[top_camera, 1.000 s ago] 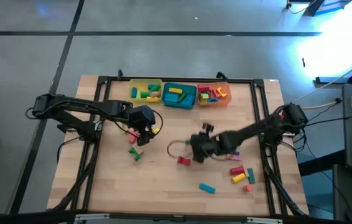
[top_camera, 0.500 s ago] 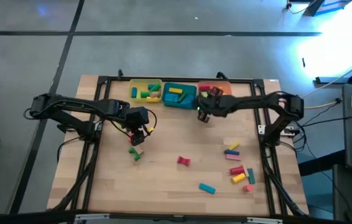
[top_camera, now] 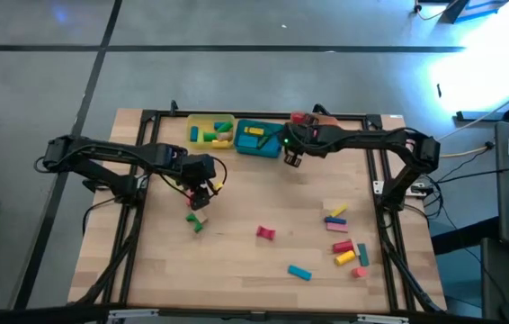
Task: Sort blocks by size
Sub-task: Put the green arch block into the orange bin
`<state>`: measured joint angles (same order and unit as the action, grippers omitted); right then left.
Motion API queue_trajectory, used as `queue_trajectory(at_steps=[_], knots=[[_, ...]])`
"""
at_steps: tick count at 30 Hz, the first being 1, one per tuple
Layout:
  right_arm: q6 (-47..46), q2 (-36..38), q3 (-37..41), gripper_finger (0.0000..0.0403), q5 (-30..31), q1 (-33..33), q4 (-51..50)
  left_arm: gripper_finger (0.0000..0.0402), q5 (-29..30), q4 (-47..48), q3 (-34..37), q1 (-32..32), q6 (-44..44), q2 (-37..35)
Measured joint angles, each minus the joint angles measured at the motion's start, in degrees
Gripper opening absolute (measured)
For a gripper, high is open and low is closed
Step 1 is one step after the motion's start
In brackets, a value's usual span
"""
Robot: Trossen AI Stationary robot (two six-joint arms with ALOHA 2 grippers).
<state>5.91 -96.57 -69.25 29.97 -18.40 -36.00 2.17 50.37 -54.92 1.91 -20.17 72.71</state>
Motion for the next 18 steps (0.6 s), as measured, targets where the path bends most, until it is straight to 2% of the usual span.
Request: queue_trajectory(at_steps=[5, 9, 18], knots=[[2.1, 0.0, -1.3, 0.0128, 11.2, -1.0, -0.1, 0.0221, 0.2, 0.0, 0.0, 0.0, -0.8, 0.0], [2.1, 0.0, -1.2, 0.0131, 9.2, -3.1, -1.9, 0.0221, 0.2, 0.2, 0.0, 0.0, -2.2, 0.0], [2.0, 0.0, -1.2, 0.0195, 7.9, -8.6, -3.6, 0.0221, 1.8, 5.9, 0.0, 0.0, -5.8, 0.0]])
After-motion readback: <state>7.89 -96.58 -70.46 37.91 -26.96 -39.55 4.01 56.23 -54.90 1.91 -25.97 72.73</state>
